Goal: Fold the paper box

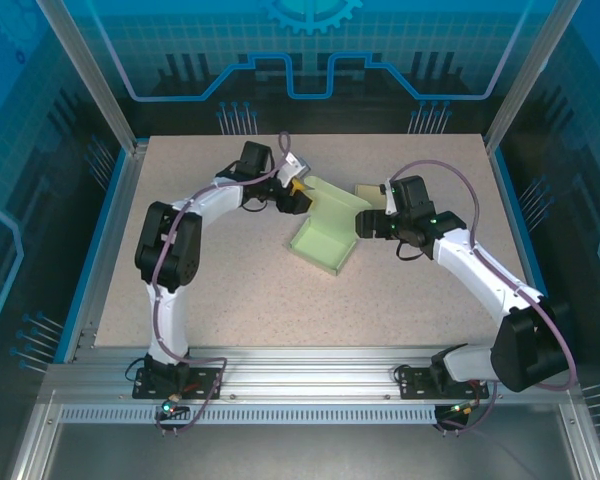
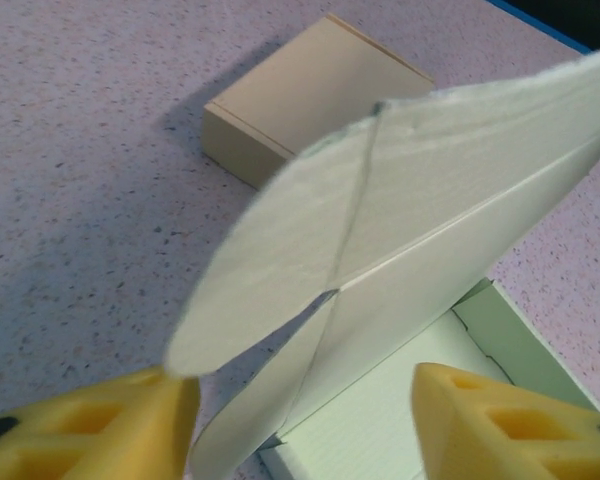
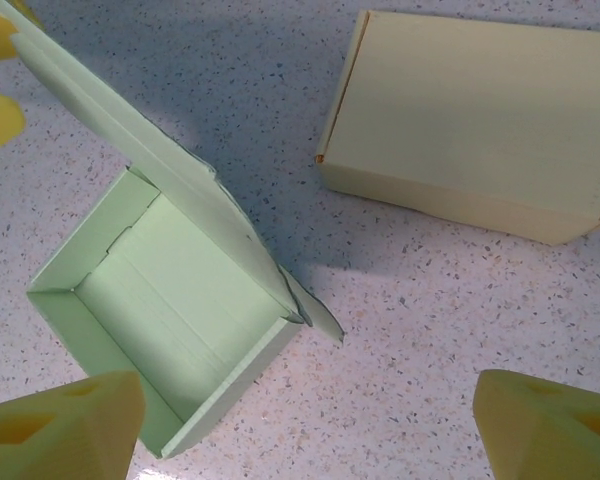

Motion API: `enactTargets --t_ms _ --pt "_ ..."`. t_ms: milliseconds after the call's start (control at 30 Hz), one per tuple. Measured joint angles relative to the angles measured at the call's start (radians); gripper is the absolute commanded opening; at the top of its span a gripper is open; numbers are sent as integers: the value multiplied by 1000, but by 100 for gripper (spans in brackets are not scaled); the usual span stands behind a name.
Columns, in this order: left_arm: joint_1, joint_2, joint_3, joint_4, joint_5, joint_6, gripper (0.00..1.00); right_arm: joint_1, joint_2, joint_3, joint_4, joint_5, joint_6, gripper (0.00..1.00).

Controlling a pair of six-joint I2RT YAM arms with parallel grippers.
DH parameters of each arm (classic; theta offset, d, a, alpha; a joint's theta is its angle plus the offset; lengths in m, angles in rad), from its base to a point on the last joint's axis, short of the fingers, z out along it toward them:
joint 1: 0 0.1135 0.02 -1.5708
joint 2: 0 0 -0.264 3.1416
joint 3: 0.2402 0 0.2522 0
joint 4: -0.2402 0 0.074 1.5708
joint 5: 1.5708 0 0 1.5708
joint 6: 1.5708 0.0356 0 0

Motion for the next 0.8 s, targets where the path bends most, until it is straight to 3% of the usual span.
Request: enactTargets --t_ms 300,600,800 --pt "-13 20 21 -38 -22 22 13 -5 1 1 -9 0 -6 83" --pt "-13 -26 -64 7 -43 24 6 -18 62 31 -10 0 -84 79" --pt "-13 -82 -150 70 -44 27 5 -101 111 35 33 -61 -156 75"
